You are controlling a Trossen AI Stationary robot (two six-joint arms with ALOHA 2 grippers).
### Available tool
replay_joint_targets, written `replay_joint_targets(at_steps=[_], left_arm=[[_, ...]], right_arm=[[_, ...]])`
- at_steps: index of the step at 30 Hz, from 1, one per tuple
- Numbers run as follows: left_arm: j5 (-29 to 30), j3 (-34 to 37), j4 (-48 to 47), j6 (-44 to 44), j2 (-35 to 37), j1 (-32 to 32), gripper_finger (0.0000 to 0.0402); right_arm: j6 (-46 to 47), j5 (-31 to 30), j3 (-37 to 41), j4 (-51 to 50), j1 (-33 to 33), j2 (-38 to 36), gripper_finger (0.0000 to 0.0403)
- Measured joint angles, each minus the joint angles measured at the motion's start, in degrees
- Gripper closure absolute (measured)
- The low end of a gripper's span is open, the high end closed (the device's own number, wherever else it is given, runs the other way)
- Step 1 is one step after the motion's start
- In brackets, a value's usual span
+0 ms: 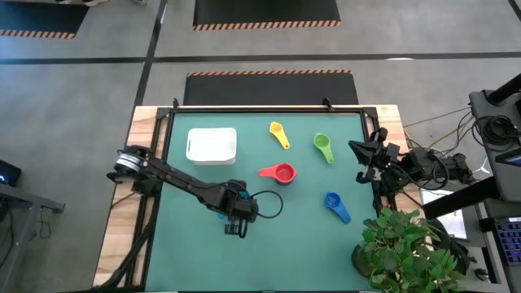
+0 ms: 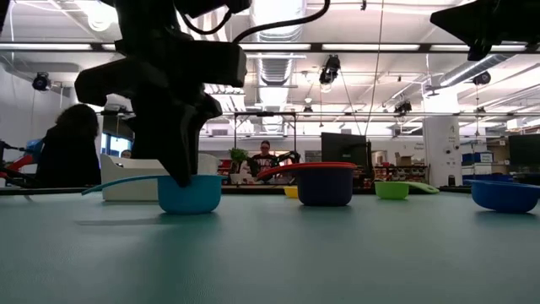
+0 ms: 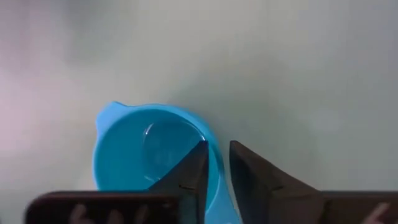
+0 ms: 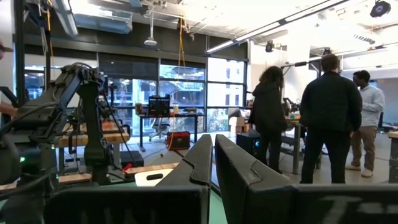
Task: Nest measuring cups in basket
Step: Stack the light blue measuring cup on top of the red measuring cup
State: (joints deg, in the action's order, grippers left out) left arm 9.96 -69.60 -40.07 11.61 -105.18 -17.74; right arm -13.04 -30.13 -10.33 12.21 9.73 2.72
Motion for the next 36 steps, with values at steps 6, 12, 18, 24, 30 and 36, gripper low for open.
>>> replay_joint_targets(at_steps=[6,12,18,24,30,36], left_arm=[[-0.01,0.00,0.00,-0.45,-0.49,0.00,0.0397],[-0.02,-1.95,-2.39,-4.83,0.14,0.00,0.0400],[-0.06,-9.81,-7.46,-17.01,0.24,0.54,0.0400],[-0.02,-17.30,-8.62,-29.36,0.32,4.32,0.0401],[-0.14,-22.49,-8.76,-37.90,-1.49,8.69,0.0401],[-5.16,-26.97,-7.32,-41.88,-5.51,12.93,0.0401]], right_arm=[[0.00,0.00,0.00,0.00,-0.02,0.00,0.0394],[0.00,0.00,0.00,0.00,-0.02,0.00,0.0394],[0.00,0.00,0.00,0.02,-0.01,0.00,0.0394],[0.00,-0.01,0.00,0.02,-0.02,0.00,0.0394],[-0.01,-0.02,0.00,0.02,-0.02,0.00,0.0394],[-0.02,-0.02,0.00,0.01,-0.02,0.00,0.0394]])
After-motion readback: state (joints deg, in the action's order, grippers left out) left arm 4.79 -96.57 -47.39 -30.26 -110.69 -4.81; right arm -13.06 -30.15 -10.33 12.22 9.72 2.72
